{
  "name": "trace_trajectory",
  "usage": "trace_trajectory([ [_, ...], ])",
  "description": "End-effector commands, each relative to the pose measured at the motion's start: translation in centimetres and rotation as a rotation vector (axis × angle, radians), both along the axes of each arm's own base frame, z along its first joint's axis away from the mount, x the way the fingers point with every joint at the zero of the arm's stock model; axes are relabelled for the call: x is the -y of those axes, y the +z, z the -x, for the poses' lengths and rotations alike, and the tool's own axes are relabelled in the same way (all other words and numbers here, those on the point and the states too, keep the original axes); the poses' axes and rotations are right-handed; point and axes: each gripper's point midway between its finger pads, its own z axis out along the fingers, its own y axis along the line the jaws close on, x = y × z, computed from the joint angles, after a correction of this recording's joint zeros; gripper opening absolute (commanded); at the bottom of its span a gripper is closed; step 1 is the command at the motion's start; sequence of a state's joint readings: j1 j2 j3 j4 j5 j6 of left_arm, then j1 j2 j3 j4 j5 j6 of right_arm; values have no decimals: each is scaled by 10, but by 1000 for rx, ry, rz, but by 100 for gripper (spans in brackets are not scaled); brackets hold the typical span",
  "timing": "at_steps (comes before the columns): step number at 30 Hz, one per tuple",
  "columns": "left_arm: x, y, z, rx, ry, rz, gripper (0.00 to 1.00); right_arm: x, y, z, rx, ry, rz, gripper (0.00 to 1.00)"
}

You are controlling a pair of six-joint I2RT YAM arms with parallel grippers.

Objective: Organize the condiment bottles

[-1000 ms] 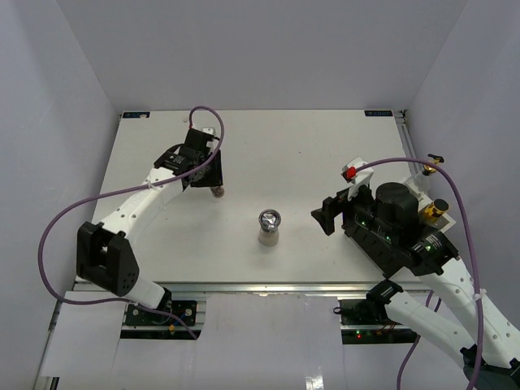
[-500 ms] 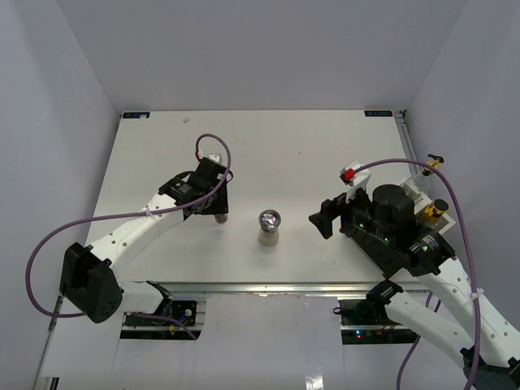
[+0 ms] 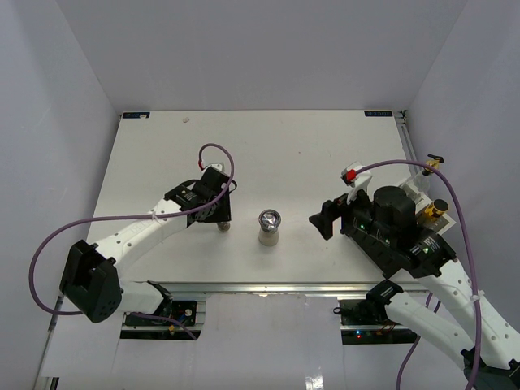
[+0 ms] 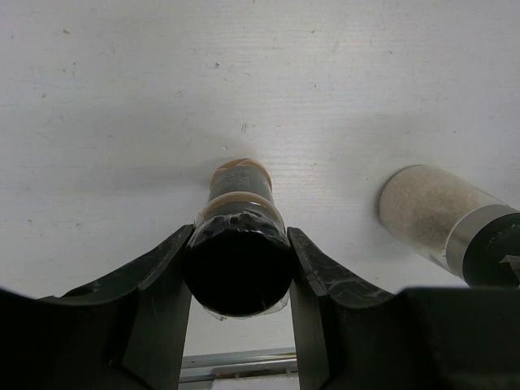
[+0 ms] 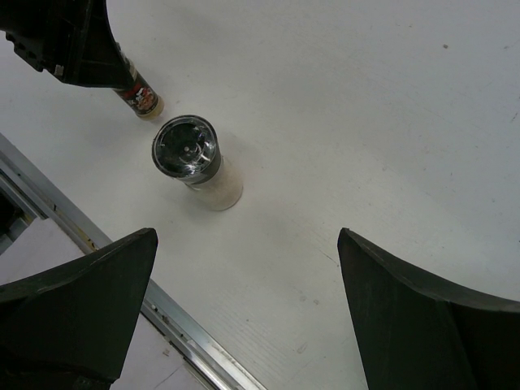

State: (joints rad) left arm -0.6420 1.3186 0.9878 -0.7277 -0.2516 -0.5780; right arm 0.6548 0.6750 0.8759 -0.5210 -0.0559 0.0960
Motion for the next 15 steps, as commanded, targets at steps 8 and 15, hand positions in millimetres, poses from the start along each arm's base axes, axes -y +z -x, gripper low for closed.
trace_trajectory([
  [8,4,-10,-4,14,42,2,1,-1,9,2,26,3,-34,99],
  [15,5,-17,-3,-2,45,-4,20,2,9,4,26,1,-27,99],
])
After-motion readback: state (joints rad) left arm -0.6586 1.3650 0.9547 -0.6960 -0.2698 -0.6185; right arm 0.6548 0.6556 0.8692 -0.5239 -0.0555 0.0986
